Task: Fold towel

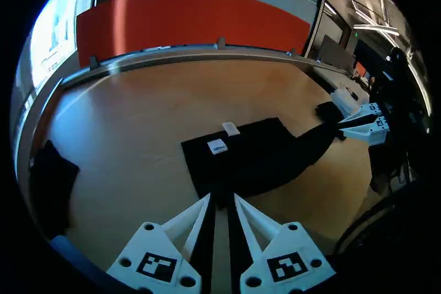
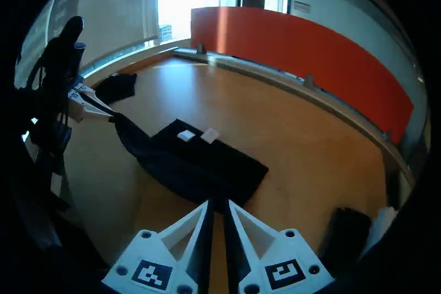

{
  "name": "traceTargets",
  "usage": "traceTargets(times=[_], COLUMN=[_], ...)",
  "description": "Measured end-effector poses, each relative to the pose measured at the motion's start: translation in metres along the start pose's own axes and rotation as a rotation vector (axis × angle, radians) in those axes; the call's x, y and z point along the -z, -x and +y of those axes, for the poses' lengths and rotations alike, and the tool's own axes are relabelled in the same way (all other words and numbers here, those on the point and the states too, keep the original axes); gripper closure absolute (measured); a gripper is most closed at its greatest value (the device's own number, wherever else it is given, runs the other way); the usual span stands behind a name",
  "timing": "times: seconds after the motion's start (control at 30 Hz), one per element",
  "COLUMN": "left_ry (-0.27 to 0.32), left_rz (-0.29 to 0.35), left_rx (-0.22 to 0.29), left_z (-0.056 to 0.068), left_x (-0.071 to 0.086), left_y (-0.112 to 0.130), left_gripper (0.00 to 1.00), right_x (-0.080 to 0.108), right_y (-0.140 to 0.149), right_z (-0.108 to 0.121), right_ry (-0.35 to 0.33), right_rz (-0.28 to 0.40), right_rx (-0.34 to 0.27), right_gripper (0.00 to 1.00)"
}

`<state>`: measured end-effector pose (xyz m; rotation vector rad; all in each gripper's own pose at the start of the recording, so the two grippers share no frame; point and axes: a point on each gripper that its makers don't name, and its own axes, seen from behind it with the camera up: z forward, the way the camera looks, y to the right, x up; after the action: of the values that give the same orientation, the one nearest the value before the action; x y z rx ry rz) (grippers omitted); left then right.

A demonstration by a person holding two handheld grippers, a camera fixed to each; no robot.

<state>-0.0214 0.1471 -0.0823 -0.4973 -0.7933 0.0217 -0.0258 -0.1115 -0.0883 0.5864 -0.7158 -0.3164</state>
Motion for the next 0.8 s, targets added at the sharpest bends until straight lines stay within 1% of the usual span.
traceTargets(times=[0.17,0.43,0.6,0.8], left_ry=[-0.006,-0.013,-0.015,-0.015], left_rz=[-0.003,-0.024,-0.049,-0.068], left_rx=[-0.002,-0.021,-0.040,-0.055], left_z=[-0.009,-0.022,-0.027,-0.029], left_x=[-0.019,-0.050,-0.066,-0.080], left_y=[-0.008,-0.017,-0.014,-0.009], left_gripper=[0.86,0.86,0.86,0.86], right_x=[-0.018,-0.045,-0.059,-0.069], right_y=[-0.001,0.004,0.010,0.016], right_z=[0.012,0.025,0.030,0.036], right_ry=[0.007,0.004,0.004,0.005], right_rz=[-0.020,-0.048,-0.067,-0.083], right_rx=[-0.006,-0.066,-0.081,-0.084], right_gripper=[0.89,0.89,0.89,0.89])
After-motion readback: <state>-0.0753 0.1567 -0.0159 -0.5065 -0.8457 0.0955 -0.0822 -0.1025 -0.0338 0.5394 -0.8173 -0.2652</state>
